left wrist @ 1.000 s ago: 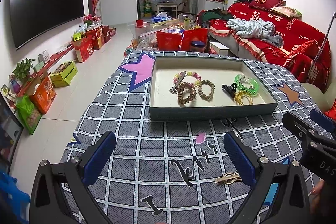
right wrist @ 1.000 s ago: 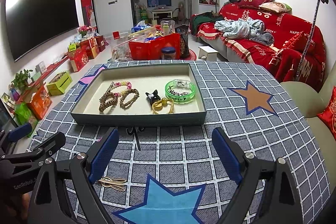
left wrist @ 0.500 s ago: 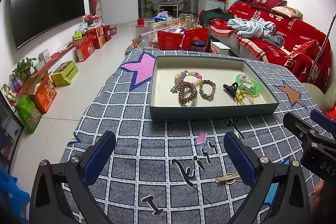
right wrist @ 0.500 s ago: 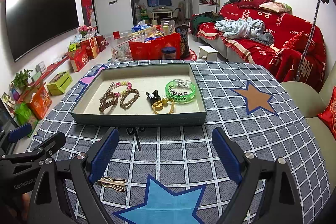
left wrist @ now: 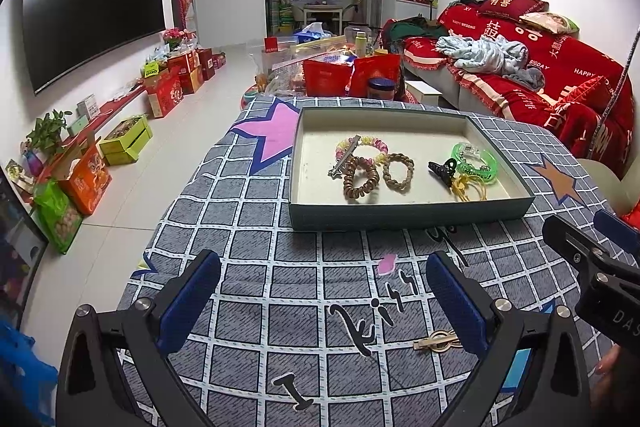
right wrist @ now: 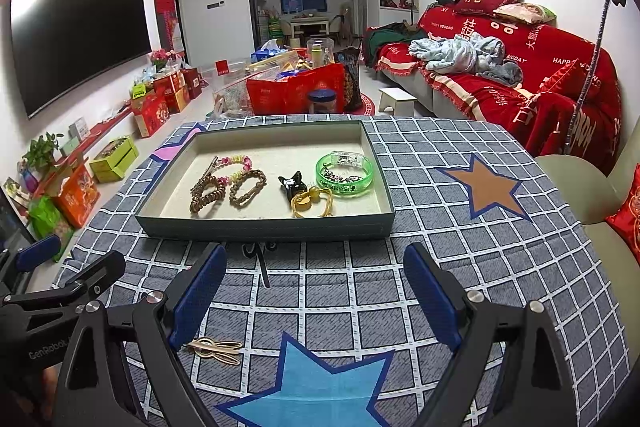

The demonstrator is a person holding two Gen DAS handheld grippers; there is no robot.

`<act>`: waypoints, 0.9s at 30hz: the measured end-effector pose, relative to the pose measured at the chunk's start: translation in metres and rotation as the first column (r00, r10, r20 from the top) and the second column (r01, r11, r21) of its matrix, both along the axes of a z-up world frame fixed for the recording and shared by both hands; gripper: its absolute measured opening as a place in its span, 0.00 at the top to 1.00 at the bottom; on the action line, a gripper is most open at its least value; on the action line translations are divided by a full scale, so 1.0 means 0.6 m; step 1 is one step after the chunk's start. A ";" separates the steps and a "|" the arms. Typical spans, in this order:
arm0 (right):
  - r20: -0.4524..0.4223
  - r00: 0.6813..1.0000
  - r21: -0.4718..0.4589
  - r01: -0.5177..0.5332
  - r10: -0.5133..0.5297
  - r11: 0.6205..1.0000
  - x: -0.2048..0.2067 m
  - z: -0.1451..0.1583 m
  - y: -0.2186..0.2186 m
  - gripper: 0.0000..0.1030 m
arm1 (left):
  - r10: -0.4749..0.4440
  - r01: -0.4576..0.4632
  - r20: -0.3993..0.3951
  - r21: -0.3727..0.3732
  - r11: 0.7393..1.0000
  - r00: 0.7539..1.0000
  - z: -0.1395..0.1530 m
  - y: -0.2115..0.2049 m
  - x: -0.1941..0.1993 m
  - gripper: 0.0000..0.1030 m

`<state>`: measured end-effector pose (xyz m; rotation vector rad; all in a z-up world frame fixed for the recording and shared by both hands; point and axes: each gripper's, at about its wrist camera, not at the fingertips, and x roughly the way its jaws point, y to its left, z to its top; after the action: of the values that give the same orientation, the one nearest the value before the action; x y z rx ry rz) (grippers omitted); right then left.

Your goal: Organize jewelry

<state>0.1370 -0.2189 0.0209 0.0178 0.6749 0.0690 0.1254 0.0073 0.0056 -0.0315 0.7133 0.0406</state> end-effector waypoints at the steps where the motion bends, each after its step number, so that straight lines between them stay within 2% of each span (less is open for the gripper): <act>1: 0.000 1.000 0.000 0.000 0.000 1.000 0.000 0.000 0.000 0.11 | 0.000 0.000 -0.001 0.000 1.000 1.000 0.000 0.000 0.000 0.00; 27: 0.000 1.000 0.001 -0.002 0.002 1.000 -0.001 0.005 0.002 0.11 | 0.010 -0.010 -0.012 0.002 1.000 1.000 0.000 0.004 0.001 0.00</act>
<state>0.1361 -0.2177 0.0238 0.0180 0.6752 0.0717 0.1260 0.0095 0.0056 -0.0333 0.7247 0.0505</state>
